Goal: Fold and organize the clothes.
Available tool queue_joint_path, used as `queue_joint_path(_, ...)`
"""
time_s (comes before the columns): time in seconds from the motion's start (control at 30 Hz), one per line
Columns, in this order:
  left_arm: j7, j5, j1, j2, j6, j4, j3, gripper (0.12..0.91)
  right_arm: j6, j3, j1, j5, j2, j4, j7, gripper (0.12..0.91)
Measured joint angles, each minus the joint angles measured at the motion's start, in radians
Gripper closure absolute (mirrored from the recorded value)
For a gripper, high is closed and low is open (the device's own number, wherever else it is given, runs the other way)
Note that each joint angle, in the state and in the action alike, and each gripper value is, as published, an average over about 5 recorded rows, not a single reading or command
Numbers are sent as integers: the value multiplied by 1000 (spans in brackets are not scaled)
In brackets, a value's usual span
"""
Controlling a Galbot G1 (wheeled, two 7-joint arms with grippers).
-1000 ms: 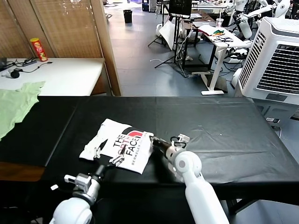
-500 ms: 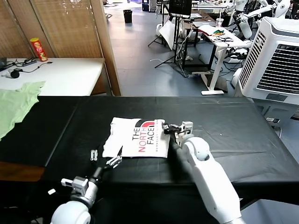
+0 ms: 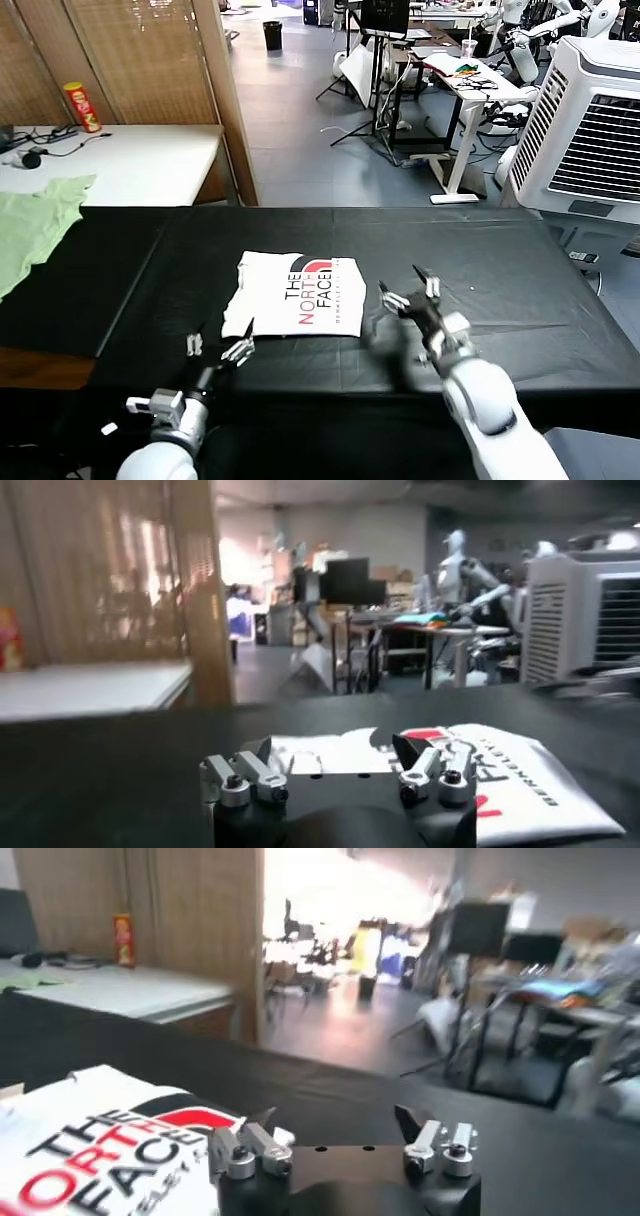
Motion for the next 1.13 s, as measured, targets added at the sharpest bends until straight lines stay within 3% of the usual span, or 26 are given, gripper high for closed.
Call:
queue_joint_path(0.17,-16,-16,46,27,-5,-38,-21,232,107,63,-240,-42,20,128,63,227)
queue_joint_path(0.33,-31,-26,114,48,-8,-84,-50,232,145,113,-408,-54,35,213,100,227)
queue_joint_path(0.5,-67,-64,191,59,6,-130,-87,232,140,139,-509,-57,38,286,125,227)
queue_joint_path(0.63,-77,-126,248,70,32,-165,-128,232,115,145,-582,-56,42,343,165,227)
queue_joint_path(0.9,-69,-222,349,79,61,-229,-223,232,72,129,-727,-41,60,438,260,227)
queue_joint_path(1.13,-54,-223,392,79,60,-248,-257,232,66,126,-775,-30,62,459,273,227)
